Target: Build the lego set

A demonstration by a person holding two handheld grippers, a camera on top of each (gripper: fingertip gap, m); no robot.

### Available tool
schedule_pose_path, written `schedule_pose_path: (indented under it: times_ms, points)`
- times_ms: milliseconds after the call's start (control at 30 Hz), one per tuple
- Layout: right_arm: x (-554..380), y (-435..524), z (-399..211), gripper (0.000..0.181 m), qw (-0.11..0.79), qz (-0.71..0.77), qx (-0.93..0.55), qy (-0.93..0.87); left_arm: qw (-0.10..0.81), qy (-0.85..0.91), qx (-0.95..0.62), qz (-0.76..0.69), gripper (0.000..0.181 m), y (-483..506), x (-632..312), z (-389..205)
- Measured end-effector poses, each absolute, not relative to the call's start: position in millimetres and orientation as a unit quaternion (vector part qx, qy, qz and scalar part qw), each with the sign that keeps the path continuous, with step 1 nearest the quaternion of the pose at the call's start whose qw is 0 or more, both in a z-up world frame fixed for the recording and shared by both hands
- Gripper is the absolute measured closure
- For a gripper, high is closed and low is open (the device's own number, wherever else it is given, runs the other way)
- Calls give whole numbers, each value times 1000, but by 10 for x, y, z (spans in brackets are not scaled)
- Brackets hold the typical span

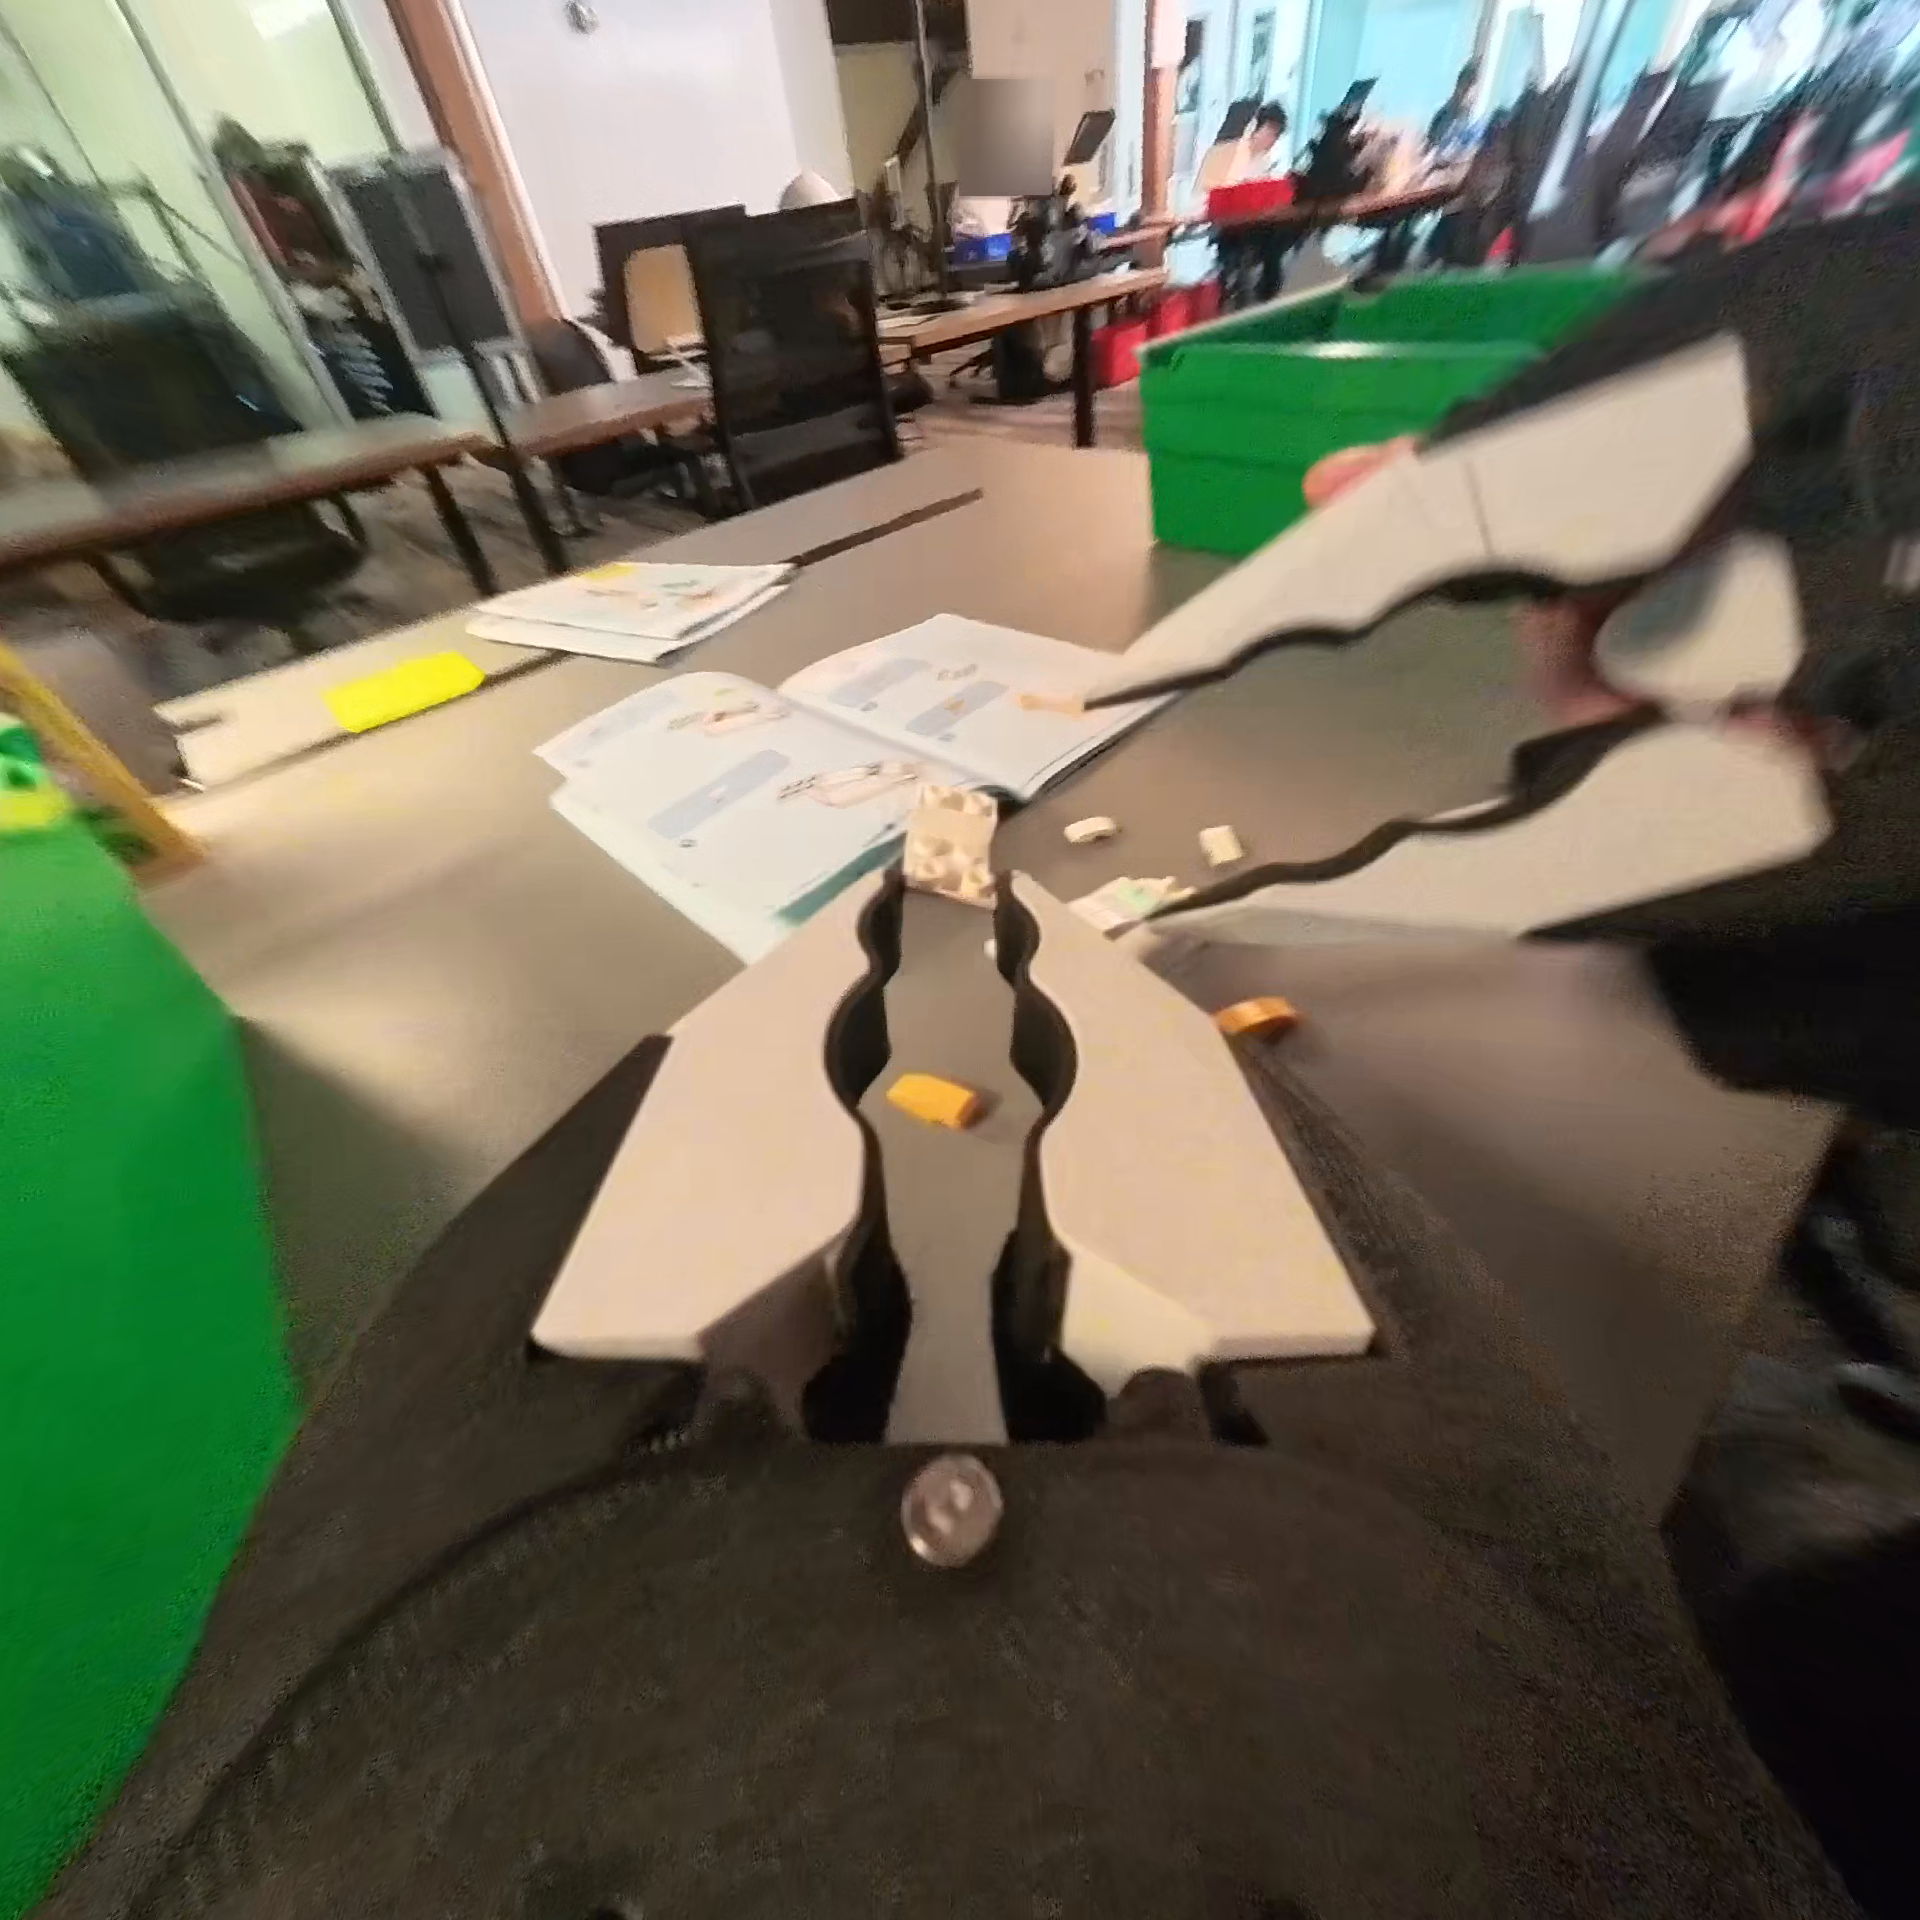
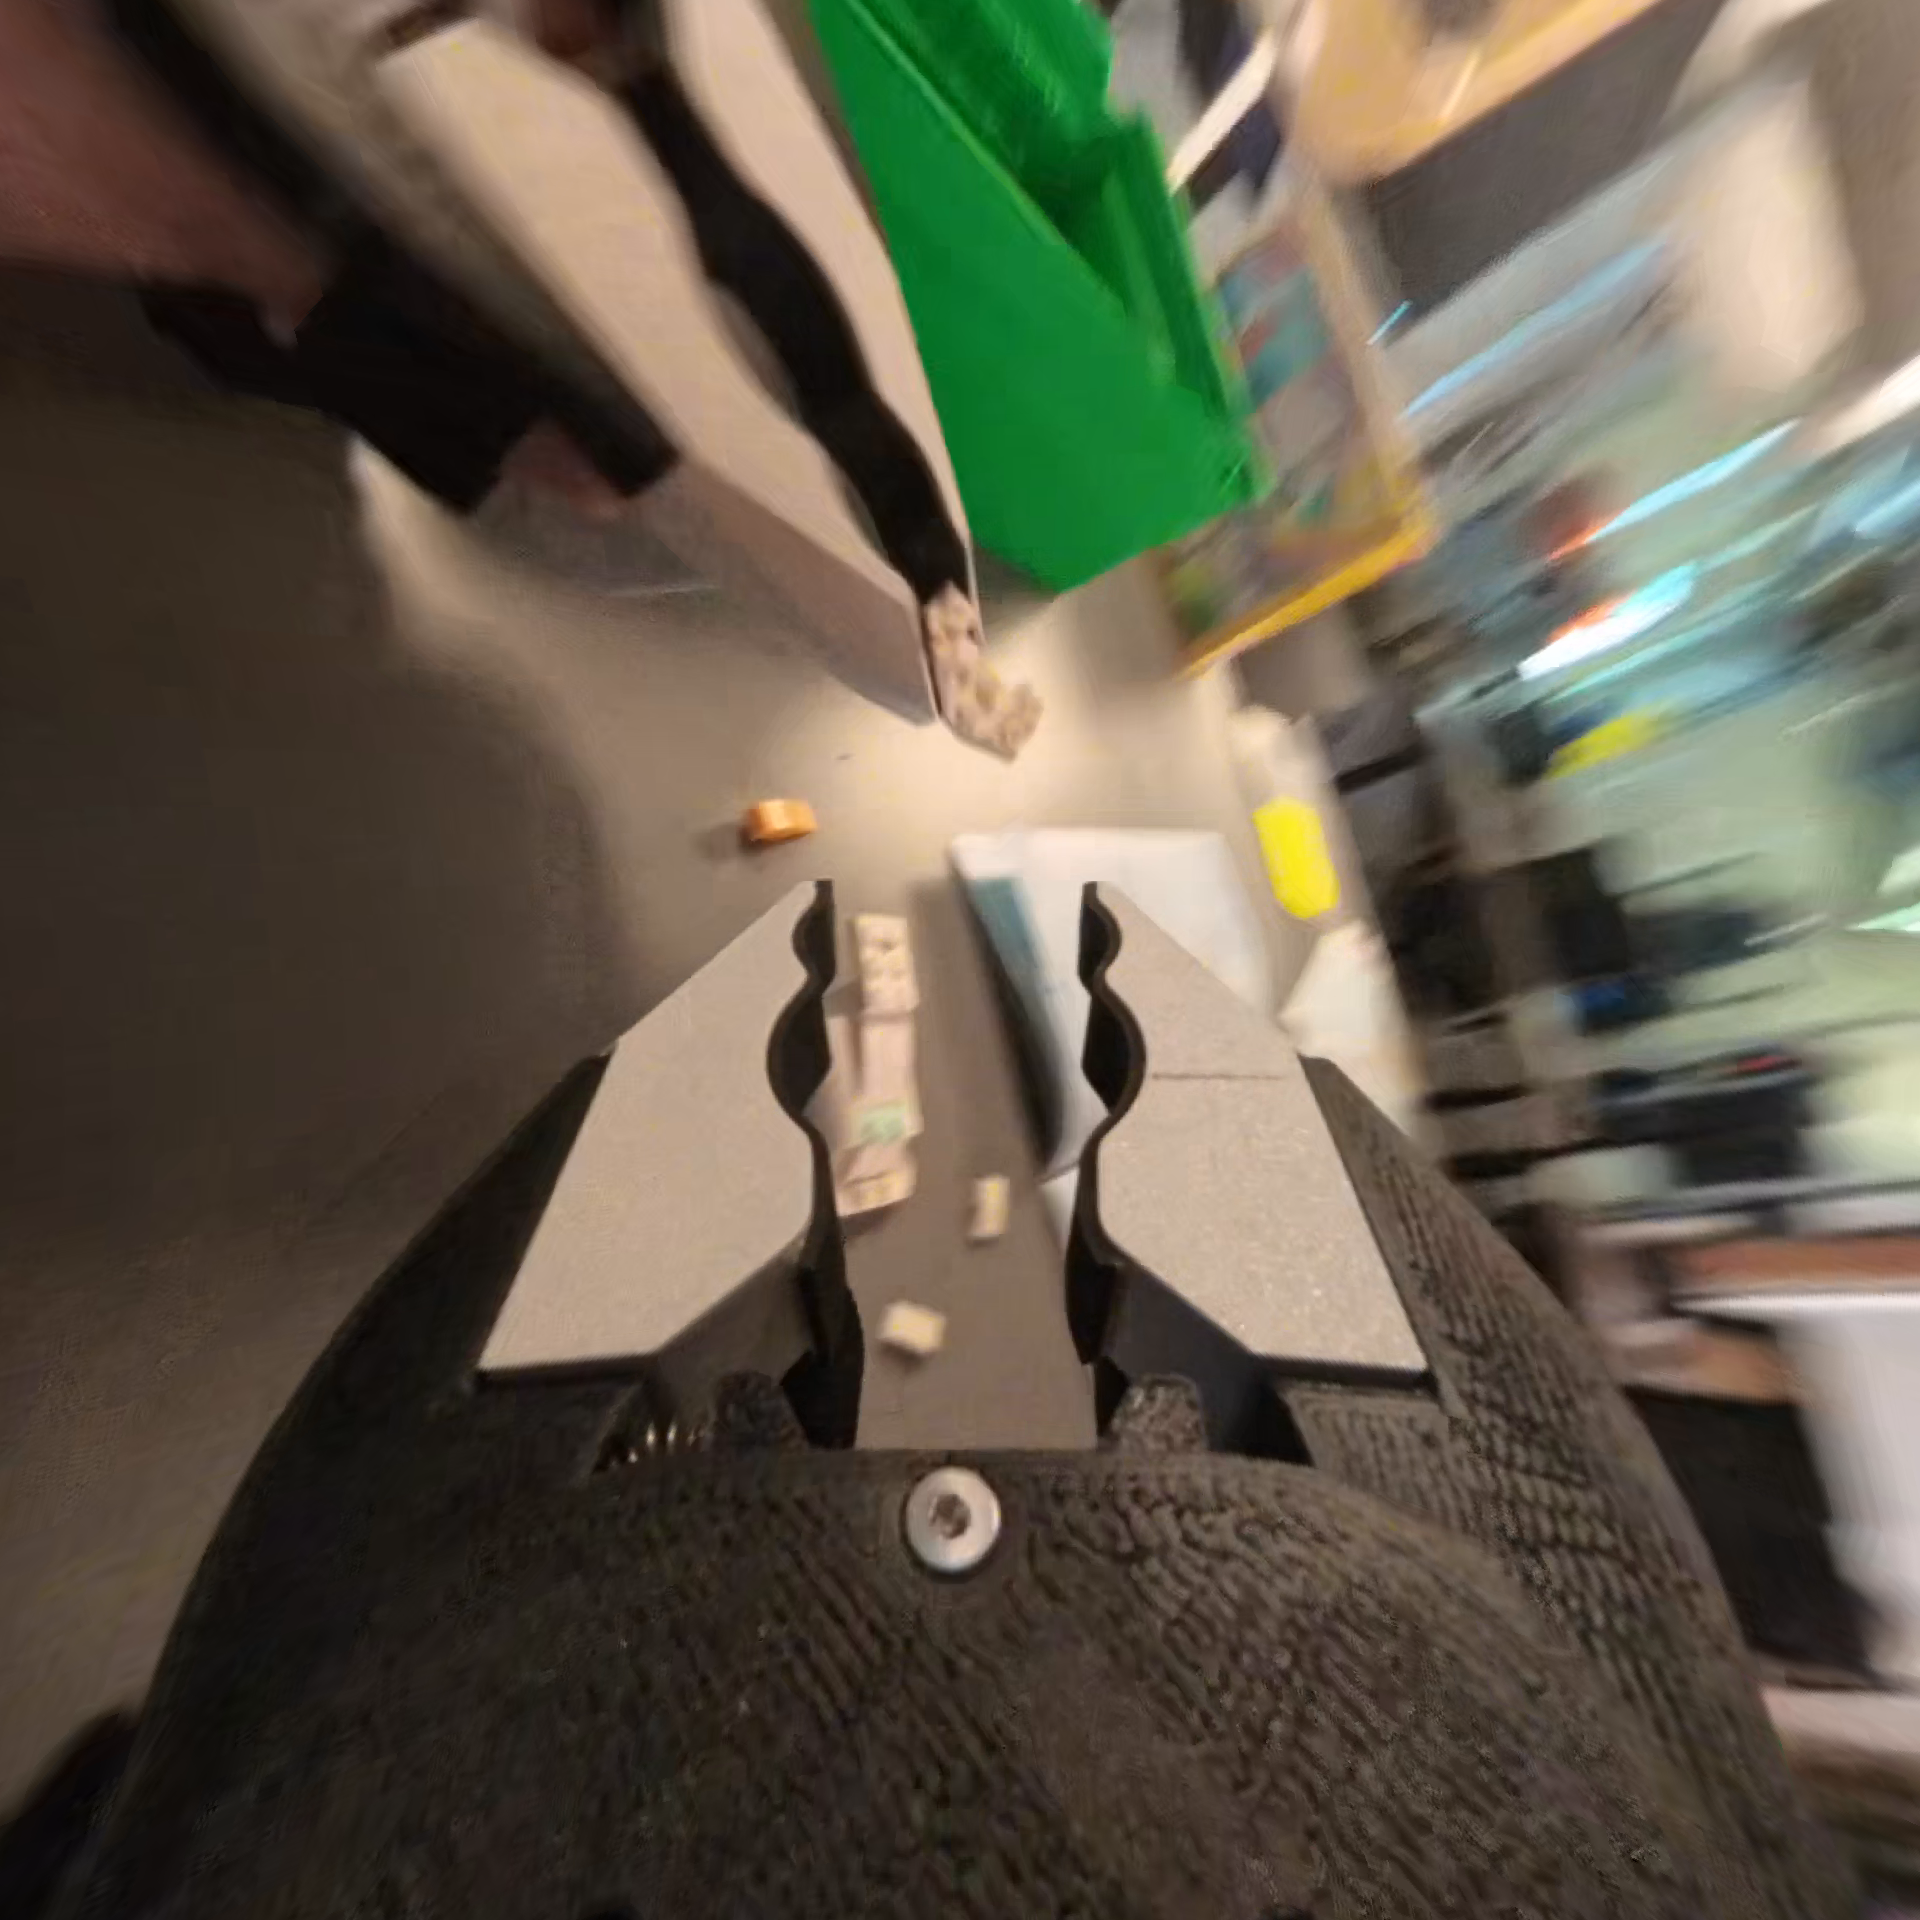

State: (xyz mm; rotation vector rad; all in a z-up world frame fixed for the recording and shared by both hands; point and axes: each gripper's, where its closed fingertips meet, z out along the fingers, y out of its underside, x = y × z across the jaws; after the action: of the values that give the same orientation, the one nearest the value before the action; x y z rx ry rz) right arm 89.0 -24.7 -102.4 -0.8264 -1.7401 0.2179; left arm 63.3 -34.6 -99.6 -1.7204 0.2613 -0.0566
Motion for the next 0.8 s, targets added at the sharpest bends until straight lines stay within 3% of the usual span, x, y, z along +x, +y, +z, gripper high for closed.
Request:
schedule_pose_path:
  times_ms: [33,167,300,367,533,667,800]
  points:
    - [870,-277,-983,142,607,39,-295,-737,642,104,-757,-60,165,-348,667,-983]
    - [775,-428,-1027,151,659,-69,-156,-732,622,84,-764,-150,166,-373,771,-966]
    - [748,-450,-966,159,684,-62,-134,-714,602,91,-771,-187,165,-417,876,-991]
    - [755,-478,-965,173,685,-50,-126,-716,601,95,-771,-188,165,-430,898,-996]
    - [864,-606,-875,176,699,67,-128,-701,624,135,-735,-226,165,-538,1040,-872]
    - [1022,-813,-667,177,702,194,-111,-677,641,121,-684,-326,137,-641,1119,-692]
    - [1066,-937,-521,177,696,255,-106,-663,622,88,-628,-460,133,-693,1164,-611]
